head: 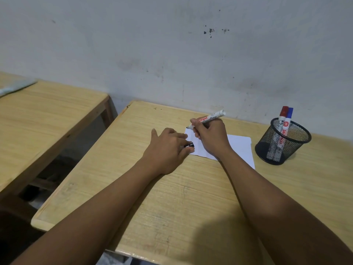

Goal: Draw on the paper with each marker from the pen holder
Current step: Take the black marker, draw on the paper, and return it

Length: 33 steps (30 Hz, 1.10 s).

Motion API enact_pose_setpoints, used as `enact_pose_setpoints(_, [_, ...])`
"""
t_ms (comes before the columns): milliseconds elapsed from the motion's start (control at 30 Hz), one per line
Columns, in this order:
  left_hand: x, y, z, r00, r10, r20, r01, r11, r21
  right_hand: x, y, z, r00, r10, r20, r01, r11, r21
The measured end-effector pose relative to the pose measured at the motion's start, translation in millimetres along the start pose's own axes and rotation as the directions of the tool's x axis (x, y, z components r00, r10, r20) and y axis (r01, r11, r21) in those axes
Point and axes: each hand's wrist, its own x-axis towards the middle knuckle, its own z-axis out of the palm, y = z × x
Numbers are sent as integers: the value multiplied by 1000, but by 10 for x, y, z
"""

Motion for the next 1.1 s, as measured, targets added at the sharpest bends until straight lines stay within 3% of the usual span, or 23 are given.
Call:
enact_pose_setpoints(867, [4,-15,-31,999,35,28,-36,999,28,2,6,-28,998,17,64,-19,999,36])
enact_pose_setpoints(933, [9,-21,-24,999,40,32,-41,999,35,7,-4,-27,998,33,45,-37,996,83])
enact_pose_setpoints(1100, [-1,-26,-9,999,29,23,-30,999,44,42,-101,-178,991,129,-27,-106,906,409])
